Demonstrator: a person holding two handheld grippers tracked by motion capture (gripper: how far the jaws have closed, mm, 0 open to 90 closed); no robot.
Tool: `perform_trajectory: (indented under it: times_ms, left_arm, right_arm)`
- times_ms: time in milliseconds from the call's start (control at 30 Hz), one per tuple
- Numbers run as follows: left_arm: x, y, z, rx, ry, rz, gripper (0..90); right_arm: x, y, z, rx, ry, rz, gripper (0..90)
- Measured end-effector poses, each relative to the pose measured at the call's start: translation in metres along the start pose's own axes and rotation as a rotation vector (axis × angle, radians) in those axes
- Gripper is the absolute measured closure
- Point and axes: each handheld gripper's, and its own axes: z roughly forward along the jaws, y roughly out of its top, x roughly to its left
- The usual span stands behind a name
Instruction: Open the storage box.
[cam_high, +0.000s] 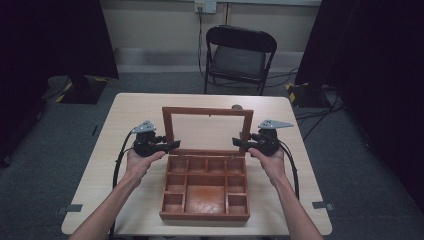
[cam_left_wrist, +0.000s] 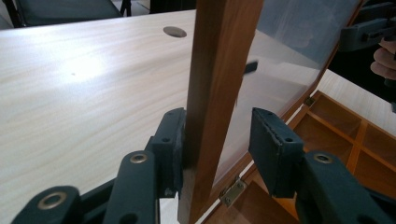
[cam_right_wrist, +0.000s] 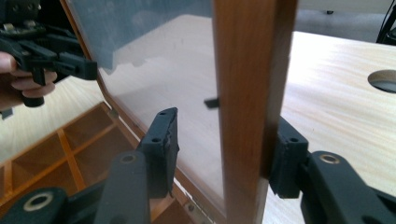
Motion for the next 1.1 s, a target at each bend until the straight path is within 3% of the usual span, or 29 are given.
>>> perform_trajectory:
  times_ms: [433,767,1000,1100]
  left_arm:
    - [0.005,-0.005,0.006,0.011,0.011,-0.007,58.2]
    - [0.007,-0.005,0.008,0.012,0.019,-0.012,58.7]
    - [0.008,-0.006,0.009,0.009,0.017,-0.024,58.6]
    - [0.008,-0.007,0.010,0.023,0.013,-0.031,54.0]
  right_arm:
    - [-0.002,-0.006,0.010,0.011,-0.044,0.000,48.0]
    - [-0.004,-0.014,0.014,0.013,-0.045,0.017,46.3]
    - [-0.007,-0.019,0.016,0.031,-0.056,0.018,51.8]
    - [-0.008,-0.019,0.017,0.035,-0.057,0.017,52.0]
